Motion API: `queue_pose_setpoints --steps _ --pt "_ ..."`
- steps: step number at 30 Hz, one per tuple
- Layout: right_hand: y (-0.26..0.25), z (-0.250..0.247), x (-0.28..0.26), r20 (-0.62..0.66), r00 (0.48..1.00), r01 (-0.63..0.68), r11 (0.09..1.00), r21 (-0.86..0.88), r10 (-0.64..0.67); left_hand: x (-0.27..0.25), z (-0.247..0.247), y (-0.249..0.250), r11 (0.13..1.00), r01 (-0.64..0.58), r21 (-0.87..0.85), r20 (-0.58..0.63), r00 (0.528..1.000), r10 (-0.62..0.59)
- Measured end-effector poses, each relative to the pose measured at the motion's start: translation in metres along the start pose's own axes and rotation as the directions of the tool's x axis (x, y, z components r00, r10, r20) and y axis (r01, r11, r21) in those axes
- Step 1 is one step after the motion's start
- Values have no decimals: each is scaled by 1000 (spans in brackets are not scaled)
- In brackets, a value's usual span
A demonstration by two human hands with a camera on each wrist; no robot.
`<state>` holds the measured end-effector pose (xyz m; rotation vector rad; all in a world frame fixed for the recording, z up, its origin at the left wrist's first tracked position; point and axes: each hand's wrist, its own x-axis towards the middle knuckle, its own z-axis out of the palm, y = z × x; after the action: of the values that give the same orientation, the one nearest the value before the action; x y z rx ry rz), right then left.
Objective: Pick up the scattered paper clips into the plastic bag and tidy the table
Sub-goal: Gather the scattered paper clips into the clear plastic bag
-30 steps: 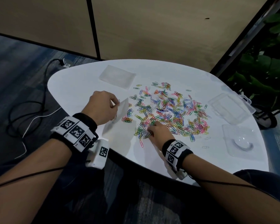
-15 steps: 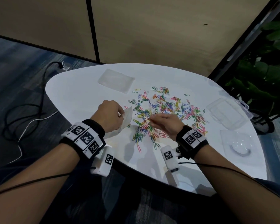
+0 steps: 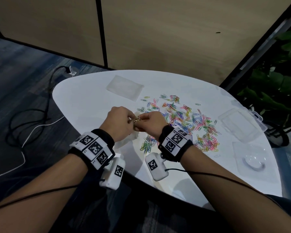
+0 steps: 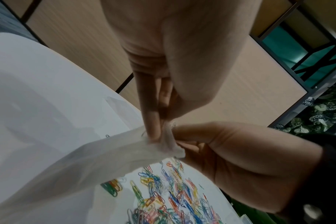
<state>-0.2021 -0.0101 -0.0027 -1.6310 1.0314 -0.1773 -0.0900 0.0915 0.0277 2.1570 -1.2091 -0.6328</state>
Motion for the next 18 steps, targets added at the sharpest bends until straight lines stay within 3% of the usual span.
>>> queue_pose_setpoints --steps 4,6,9,11,13,15,18 --pt "-23 2 0 165 981 159 904 -398 -100 1 -9 -7 999 23 -36 -23 999 -24" --pt "-33 -2 3 200 973 176 938 -300 -118 2 -17 -12 999 28 -39 -54 998 -30" --pt "-43 -13 14 111 983 136 987 81 -145 8 -37 -24 998 51 -22 -131 990 -53" --pt "-41 -20 29 14 988 153 984 89 -155 12 -54 -31 996 84 -35 -178 980 -88" --pt "-30 -19 50 -23 984 168 959 -228 -178 13 -68 -35 994 105 -41 -222 969 -111" --pt "-16 -8 71 65 983 177 807 -564 -170 13 -77 -36 992 115 -51 -248 961 -124" --pt "3 24 97 316 940 332 547 -768 -128 13 -79 -38 990 125 -65 -241 961 -137"
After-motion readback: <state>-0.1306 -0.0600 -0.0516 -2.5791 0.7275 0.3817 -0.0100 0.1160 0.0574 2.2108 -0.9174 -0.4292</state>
